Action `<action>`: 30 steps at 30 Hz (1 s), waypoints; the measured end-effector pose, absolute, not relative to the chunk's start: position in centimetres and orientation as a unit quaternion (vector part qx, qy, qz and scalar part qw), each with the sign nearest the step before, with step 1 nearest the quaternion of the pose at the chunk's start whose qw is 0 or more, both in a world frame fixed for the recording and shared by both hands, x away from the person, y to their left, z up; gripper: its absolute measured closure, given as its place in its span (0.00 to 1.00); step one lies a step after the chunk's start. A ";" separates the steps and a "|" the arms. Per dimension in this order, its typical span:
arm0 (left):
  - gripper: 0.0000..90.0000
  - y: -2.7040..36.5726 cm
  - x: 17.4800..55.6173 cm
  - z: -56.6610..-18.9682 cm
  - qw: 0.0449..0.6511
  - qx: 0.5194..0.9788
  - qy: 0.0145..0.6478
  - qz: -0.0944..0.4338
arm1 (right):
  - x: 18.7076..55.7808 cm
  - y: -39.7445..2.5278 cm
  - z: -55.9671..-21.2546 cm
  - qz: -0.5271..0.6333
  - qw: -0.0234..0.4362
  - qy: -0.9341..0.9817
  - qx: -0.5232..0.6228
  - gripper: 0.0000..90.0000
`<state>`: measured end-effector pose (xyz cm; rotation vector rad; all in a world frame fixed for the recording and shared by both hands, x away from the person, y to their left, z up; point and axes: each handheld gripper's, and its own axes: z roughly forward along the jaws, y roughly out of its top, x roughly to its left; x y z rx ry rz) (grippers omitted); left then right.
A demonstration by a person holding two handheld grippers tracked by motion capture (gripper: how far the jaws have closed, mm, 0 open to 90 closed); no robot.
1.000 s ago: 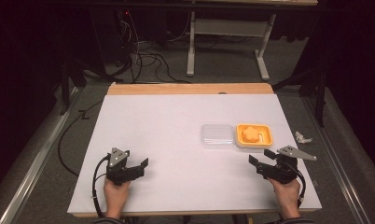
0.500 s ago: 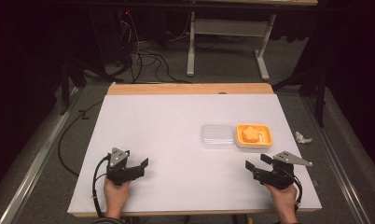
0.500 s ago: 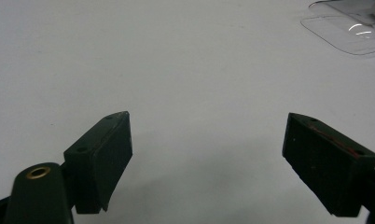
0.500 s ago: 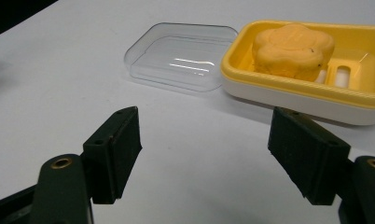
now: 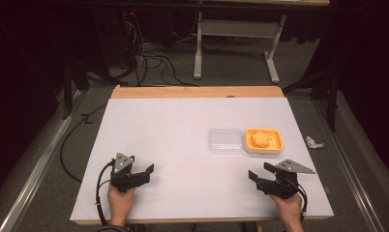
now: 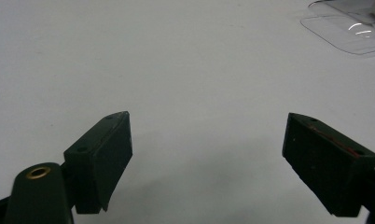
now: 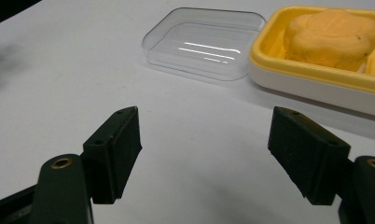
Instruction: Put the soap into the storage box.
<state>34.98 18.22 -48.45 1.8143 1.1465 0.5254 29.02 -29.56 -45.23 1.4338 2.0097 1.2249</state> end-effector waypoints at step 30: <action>0.18 18.2 35.0 -48.4 0.447 0.734 0.464 0.214 | 31.6 -26.2 -47.5 0.398 0.186 0.752 0.491 0.31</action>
